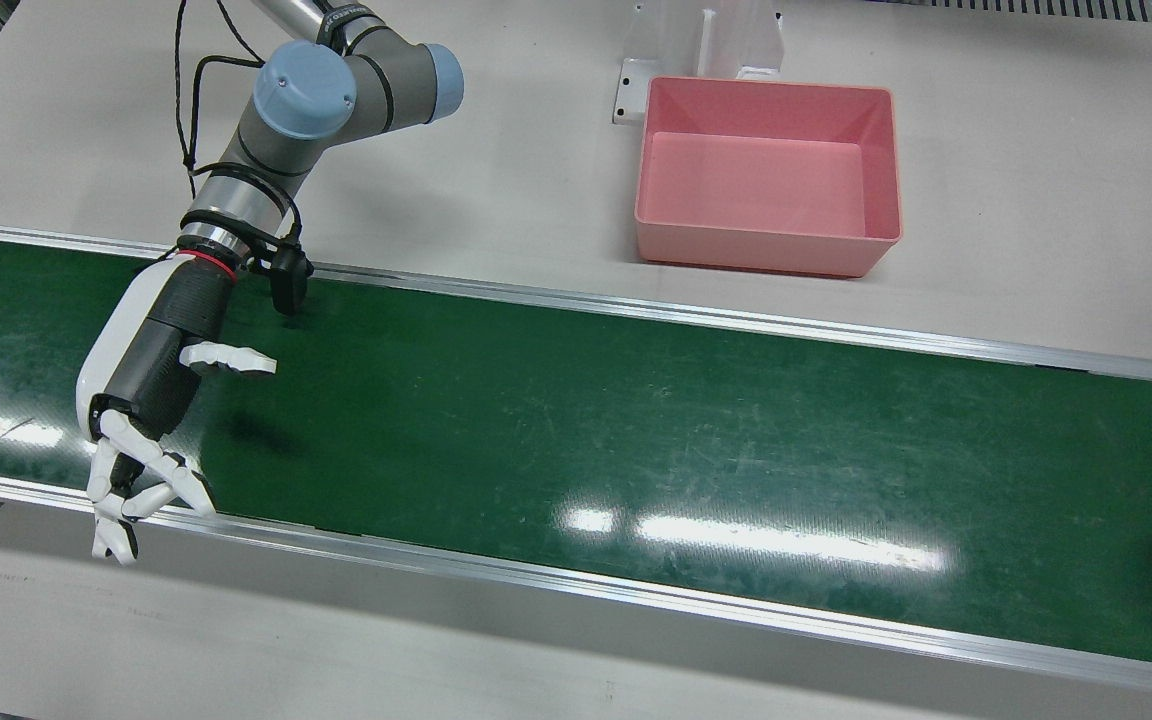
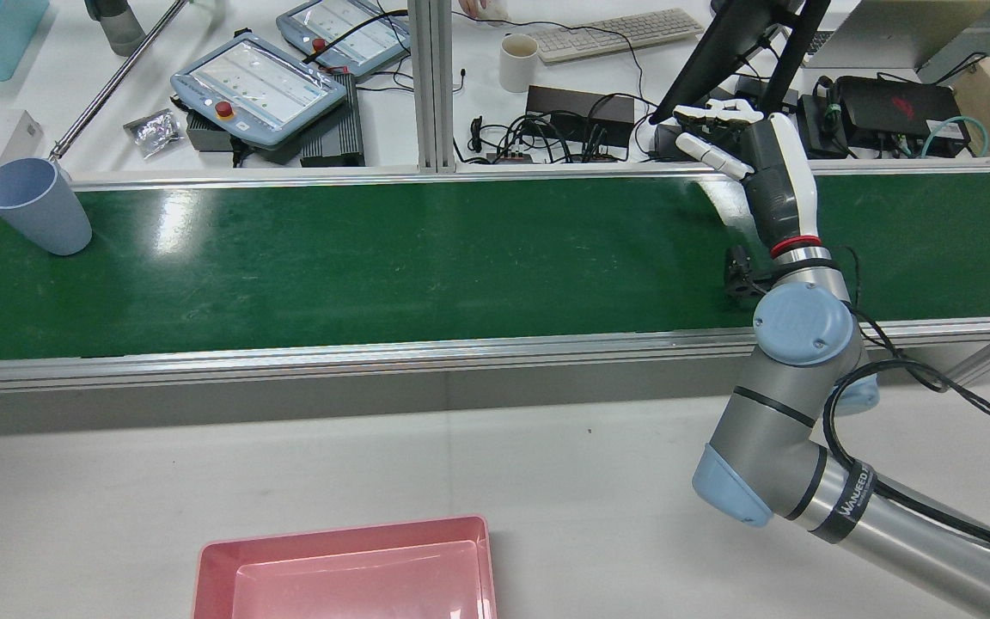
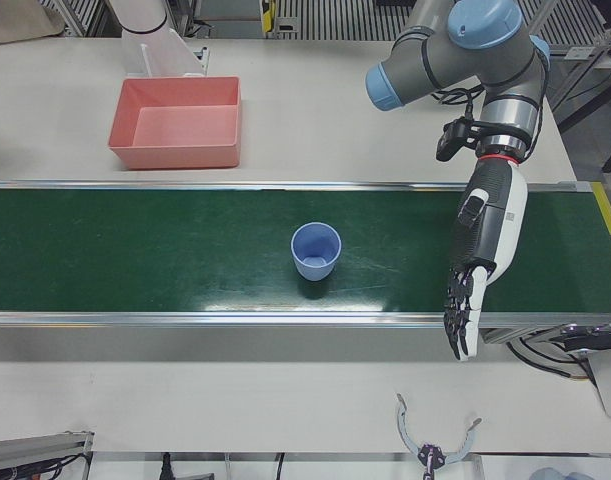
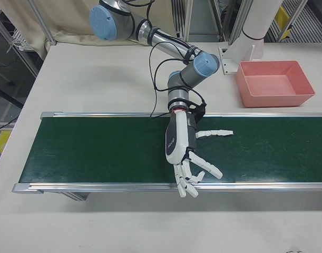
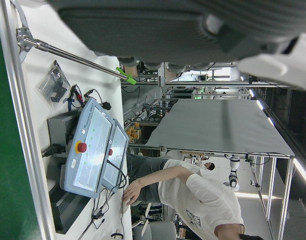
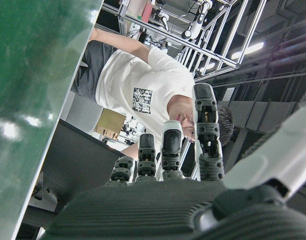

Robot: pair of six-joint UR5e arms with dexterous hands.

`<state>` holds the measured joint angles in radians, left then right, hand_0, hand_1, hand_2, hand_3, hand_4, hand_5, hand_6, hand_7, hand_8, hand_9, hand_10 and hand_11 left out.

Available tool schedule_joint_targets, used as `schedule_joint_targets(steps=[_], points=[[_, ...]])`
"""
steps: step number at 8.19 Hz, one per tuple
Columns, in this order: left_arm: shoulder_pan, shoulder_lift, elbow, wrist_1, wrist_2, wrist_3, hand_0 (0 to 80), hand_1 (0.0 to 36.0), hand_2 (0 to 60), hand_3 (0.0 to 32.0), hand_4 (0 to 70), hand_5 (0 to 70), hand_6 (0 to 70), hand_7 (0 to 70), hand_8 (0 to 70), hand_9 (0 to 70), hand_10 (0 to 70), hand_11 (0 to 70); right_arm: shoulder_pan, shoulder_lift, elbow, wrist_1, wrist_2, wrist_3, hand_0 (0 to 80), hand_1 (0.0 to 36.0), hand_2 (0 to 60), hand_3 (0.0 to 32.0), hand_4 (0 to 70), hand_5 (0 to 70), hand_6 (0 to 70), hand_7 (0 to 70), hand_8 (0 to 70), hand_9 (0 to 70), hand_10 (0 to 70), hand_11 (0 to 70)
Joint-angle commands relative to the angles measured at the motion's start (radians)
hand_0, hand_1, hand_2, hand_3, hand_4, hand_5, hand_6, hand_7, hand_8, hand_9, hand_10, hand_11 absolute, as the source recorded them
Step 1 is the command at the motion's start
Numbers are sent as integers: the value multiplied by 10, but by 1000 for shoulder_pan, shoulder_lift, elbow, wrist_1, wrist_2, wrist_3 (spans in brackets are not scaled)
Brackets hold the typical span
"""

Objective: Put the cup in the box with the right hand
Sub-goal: 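Hold the open right hand in the cup's path as it approaches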

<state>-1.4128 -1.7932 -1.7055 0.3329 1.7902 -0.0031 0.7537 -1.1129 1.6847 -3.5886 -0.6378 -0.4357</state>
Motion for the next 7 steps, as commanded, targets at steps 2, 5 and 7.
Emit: schedule_joint_targets(steps=[2, 5, 7], points=[[0, 0, 0, 0, 0, 0, 0, 0, 0, 0, 0, 0, 0, 0, 0, 0, 0, 0, -10, -2, 9, -59, -5, 3, 174, 55, 271, 0, 370, 0, 145, 700, 82, 245, 44, 58], [0, 0, 0, 0, 0, 0, 0, 0, 0, 0, 0, 0, 0, 0, 0, 0, 0, 0, -19, -2, 6, -56, -8, 5, 196, 53, 248, 0, 357, 0, 142, 692, 82, 241, 53, 73], [0, 0, 0, 0, 0, 0, 0, 0, 0, 0, 0, 0, 0, 0, 0, 0, 0, 0, -19, -2, 23, -58, -13, 8, 292, 46, 169, 0, 327, 5, 138, 659, 84, 237, 59, 84]])
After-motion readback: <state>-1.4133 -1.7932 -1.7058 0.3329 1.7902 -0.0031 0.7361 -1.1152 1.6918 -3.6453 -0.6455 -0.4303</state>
